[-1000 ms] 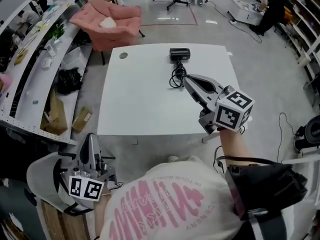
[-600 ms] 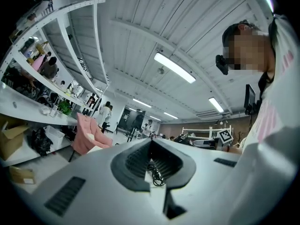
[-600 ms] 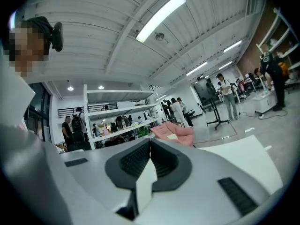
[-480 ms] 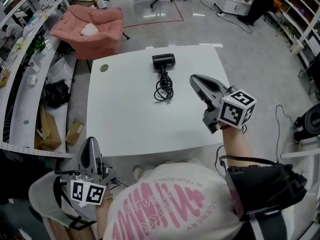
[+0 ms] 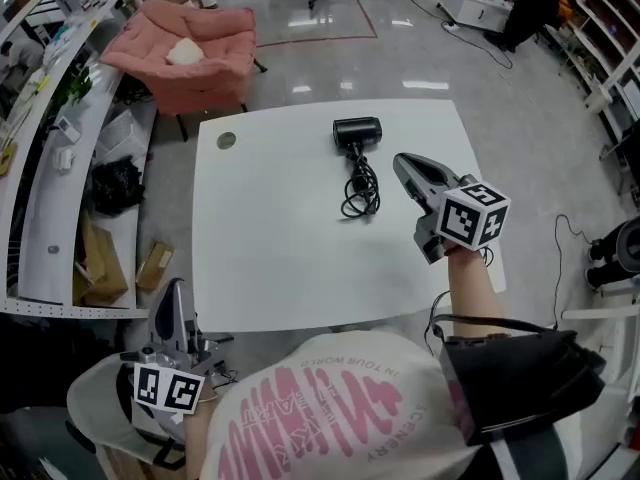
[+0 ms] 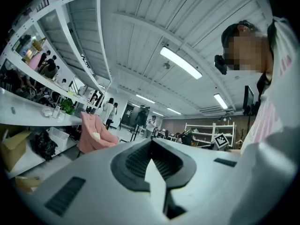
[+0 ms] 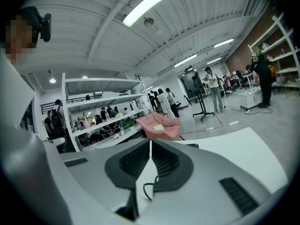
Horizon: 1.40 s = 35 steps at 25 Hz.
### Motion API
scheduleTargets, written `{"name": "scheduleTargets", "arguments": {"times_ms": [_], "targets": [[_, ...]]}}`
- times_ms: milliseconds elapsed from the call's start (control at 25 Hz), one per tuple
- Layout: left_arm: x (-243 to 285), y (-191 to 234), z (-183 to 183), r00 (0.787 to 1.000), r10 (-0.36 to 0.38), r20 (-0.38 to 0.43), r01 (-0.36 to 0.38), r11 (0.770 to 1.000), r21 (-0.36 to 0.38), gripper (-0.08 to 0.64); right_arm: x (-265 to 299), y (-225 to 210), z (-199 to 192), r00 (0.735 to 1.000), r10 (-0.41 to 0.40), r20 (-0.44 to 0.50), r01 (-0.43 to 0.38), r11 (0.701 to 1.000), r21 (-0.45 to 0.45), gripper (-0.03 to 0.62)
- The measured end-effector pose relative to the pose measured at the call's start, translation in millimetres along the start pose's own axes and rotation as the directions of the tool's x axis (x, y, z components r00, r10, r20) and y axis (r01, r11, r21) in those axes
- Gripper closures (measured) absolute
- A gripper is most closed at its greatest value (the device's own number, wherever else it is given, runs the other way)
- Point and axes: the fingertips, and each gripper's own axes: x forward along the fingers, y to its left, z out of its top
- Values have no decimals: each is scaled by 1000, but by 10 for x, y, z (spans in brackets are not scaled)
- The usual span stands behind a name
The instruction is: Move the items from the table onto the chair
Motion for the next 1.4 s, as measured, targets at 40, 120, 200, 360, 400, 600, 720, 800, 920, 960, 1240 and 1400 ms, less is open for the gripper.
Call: {"name": "scheduleTargets", "arguments": {"times_ms": [40,120,200,360,400,600,720,800,920,960,1240,1400], "targets": [[24,55,28,1000,-2,-5,2,1000,5,549,74,-13,-13,1000,-9,-16,9,1000,-10,575],[54,164,94,1000,-5,-8,5,1000,13,549,227,-65,-58,998,-37,-49,37,999,-19,574],[53,271,142,1000,-3,-5,3,1000,14,549,374,-147,-134,994,-71,-79,70,997,-15,572],[38,455,85,999,19,-32,-19,1000,11,549,676,-326,-338,983,-93,-158,95,995,7,447],[34,489,70,999,25,-38,-25,1000,9,549,752,-383,-386,979,-101,-175,105,994,14,438],[-27,643,58,997,57,-51,-56,998,10,549,1085,-695,-751,928,-162,-336,178,984,19,318],[-72,715,71,995,74,-59,-74,997,15,549,1229,-854,-985,884,-181,-431,216,976,33,305],[-97,718,75,995,78,-68,-75,996,38,549,1289,-936,-1132,850,-188,-493,238,971,39,302],[-140,685,71,994,83,-74,-78,995,66,549,1298,-1042,-1328,791,-200,-578,270,962,36,298],[-159,682,61,994,84,-71,-80,995,65,549,1299,-1067,-1381,779,-201,-595,282,959,45,290],[-283,779,-52,993,89,-71,-86,995,45,549,1506,-1016,-1636,703,-165,-692,321,942,102,290],[-264,732,-51,994,91,-61,-89,995,35,549,1516,-1055,-1657,676,-172,-717,345,933,102,323]]}}
